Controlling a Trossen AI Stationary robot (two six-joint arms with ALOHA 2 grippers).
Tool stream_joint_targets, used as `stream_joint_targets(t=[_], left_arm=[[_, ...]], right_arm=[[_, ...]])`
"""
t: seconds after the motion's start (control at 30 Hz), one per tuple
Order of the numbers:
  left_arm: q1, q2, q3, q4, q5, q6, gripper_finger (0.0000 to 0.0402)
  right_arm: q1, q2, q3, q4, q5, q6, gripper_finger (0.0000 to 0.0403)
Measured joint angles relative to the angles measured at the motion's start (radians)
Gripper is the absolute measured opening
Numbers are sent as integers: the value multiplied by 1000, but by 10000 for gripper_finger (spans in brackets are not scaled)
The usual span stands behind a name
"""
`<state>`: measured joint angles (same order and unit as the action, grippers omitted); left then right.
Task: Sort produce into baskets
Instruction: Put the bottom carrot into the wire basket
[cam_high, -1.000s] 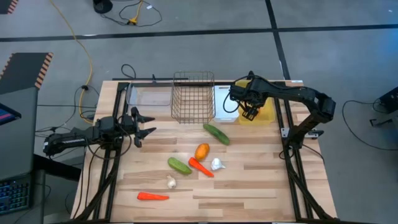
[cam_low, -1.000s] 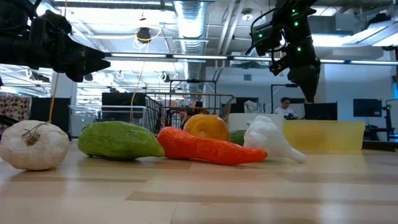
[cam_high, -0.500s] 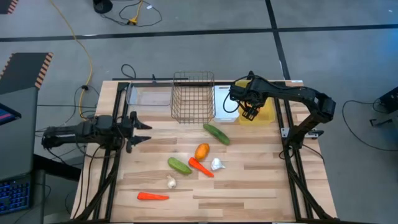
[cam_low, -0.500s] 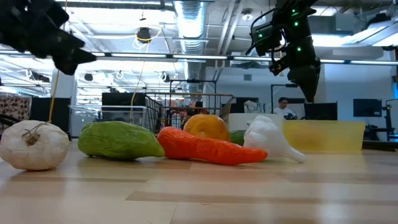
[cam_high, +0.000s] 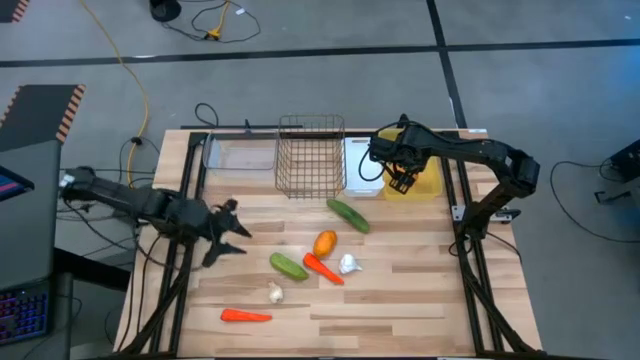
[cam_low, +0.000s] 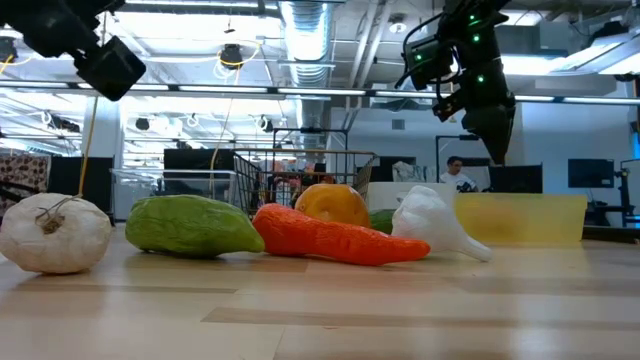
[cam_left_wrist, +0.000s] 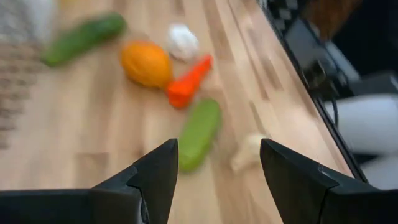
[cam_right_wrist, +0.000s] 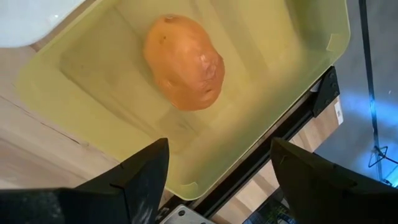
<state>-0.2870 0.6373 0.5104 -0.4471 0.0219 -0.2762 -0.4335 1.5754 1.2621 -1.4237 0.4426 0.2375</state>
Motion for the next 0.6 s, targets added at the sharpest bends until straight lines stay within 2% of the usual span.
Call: stream_joint_targets(t=[0.33, 0.6], left_arm=[[-260, 423, 173, -15, 0, -147, 214], [-391, 693, 285, -8, -5, -239, 214]], right_arm=[[0, 0, 0, 16, 0, 0, 308], [1, 0, 0, 22, -1, 0, 308]])
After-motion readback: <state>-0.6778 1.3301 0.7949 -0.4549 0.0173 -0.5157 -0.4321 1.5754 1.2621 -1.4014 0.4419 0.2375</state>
